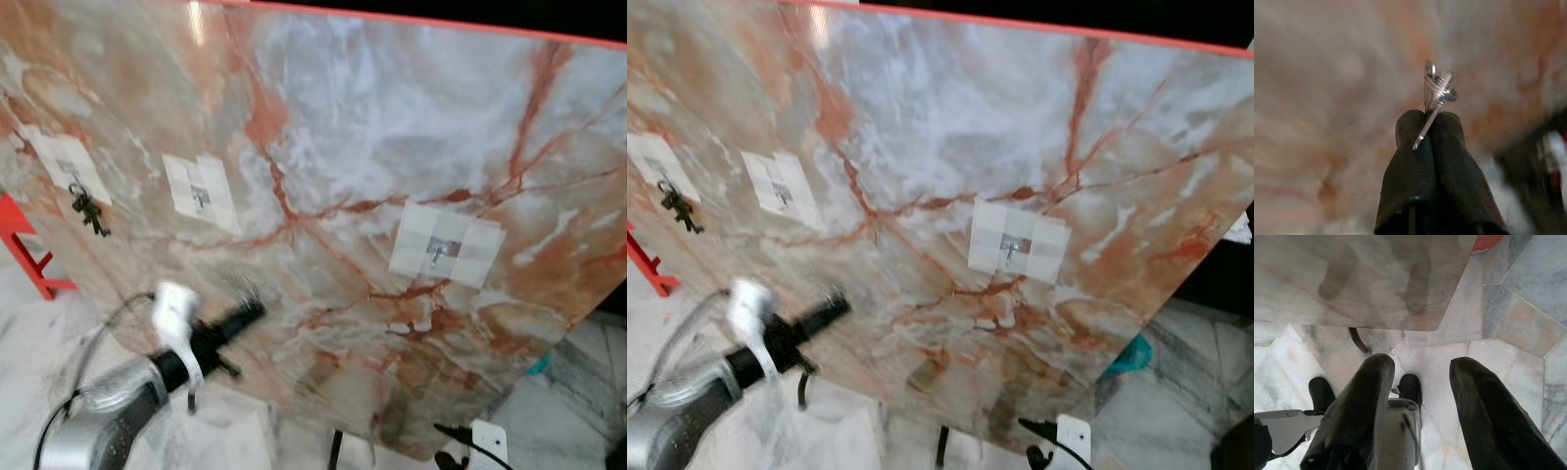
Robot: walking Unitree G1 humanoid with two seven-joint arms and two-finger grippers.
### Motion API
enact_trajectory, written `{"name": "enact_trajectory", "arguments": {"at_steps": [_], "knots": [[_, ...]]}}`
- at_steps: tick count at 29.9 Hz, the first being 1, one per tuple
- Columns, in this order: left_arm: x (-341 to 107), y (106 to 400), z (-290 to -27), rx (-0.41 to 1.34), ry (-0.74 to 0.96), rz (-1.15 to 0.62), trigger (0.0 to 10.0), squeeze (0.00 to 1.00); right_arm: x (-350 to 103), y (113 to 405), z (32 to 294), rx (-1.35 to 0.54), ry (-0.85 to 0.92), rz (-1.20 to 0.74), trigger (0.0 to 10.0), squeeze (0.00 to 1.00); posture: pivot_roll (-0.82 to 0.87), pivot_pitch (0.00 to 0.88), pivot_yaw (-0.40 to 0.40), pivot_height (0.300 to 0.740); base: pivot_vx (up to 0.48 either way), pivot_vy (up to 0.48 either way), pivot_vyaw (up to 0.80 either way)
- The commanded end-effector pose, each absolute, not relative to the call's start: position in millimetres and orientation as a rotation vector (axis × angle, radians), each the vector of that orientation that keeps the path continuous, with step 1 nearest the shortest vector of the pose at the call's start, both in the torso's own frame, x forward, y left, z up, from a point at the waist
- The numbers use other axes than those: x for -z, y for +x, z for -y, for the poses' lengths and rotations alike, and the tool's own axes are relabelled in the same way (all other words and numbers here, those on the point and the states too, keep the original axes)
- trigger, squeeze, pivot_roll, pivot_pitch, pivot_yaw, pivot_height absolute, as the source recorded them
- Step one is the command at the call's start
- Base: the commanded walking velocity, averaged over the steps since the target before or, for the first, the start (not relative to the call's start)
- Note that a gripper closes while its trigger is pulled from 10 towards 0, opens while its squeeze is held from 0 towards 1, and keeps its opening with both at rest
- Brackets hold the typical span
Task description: Hang keys on a hook
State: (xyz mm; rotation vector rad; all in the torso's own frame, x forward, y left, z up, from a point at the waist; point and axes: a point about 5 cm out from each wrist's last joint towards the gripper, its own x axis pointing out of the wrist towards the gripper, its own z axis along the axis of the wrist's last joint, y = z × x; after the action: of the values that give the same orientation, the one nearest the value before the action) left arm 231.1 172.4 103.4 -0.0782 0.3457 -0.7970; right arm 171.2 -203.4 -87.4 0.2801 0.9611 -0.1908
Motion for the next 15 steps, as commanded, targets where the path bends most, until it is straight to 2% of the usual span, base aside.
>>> {"name": "enact_trajectory", "arguments": {"at_steps": [1, 4, 6, 7, 8, 9, 10, 11, 13, 15], "knots": [[-95.9, 218.3, -168.4, 0.88, -0.024, -0.434, 10.0, 0.0, 88.9, 167.7, 204.2, 0.198, 0.281, -0.974, 10.0, 0.0, 0.13, 0.075, -0.032, 0.74, 0.0, 0.0, 0.0], [-78.1, 202.0, -172.7, 0.918, 0.006, -0.572, 10.0, 0.0, 88.8, 168.0, 204.0, 0.196, 0.283, -0.973, 10.0, 0.0, 0.13, 0.075, -0.032, 0.74, 0.0, 0.0, 0.0], [-47.2, 192.0, -194.5, 0.862, 0.31, -0.752, 10.0, 0.0, 88.6, 168.4, 203.9, 0.194, 0.283, -0.972, 10.0, 0.0, 0.13, 0.072, -0.032, 0.74, 0.0, 0.0, 0.0], [-47.2, 192.0, -194.5, 0.862, 0.31, -0.752, 10.0, 0.0, 88.6, 168.4, 203.9, 0.194, 0.283, -0.972, 10.0, 0.0, 0.13, 0.072, -0.032, 0.74, 0.0, 0.0, 0.0], [-37.4, 190.5, -207.3, 0.823, 0.438, -0.808, 10.0, 0.0, 88.5, 168.6, 203.8, 0.194, 0.282, -0.973, 10.0, 0.0, 0.13, 0.073, -0.032, 0.74, 0.0, 0.0, 0.0], [-34.8, 190.4, -212.9, 0.809, 0.491, -0.821, 10.0, 0.0, 88.5, 168.7, 203.8, 0.193, 0.281, -0.973, 10.0, 0.0, 0.13, 0.073, -0.032, 0.74, 0.0, 0.0, 0.0], [-34.8, 190.4, -212.9, 0.809, 0.491, -0.821, 10.0, 0.0, 88.5, 168.7, 203.8, 0.193, 0.281, -0.973, 10.0, 0.0, 0.13, 0.073, -0.032, 0.74, 0.0, 0.0, 0.0], [-38.8, 201.9, -221.5, 0.714, 0.555, -0.773, 10.0, 0.0, 88.4, 168.9, 203.9, 0.192, 0.281, -0.973, 10.0, 0.0, 0.13, 0.072, -0.034, 0.74, 0.0, 0.0, 0.0], [-46.8, 215.0, -224.1, 0.639, 0.588, -0.683, 10.0, 0.0, 88.3, 169.1, 204.0, 0.19, 0.279, -0.973, 10.0, 0.0, 0.13, 0.071, -0.033, 0.74, 0.0, 0.0, 0.0], [-58.8, 231.0, -225.5, 0.506, 0.481, -0.583, 10.0, 0.0, 88.3, 169.2, 204.1, 0.19, 0.28, -0.973, 10.0, 0.0, 0.13, 0.071, -0.034, 0.74, 0.0, 0.0, 0.0]]}}
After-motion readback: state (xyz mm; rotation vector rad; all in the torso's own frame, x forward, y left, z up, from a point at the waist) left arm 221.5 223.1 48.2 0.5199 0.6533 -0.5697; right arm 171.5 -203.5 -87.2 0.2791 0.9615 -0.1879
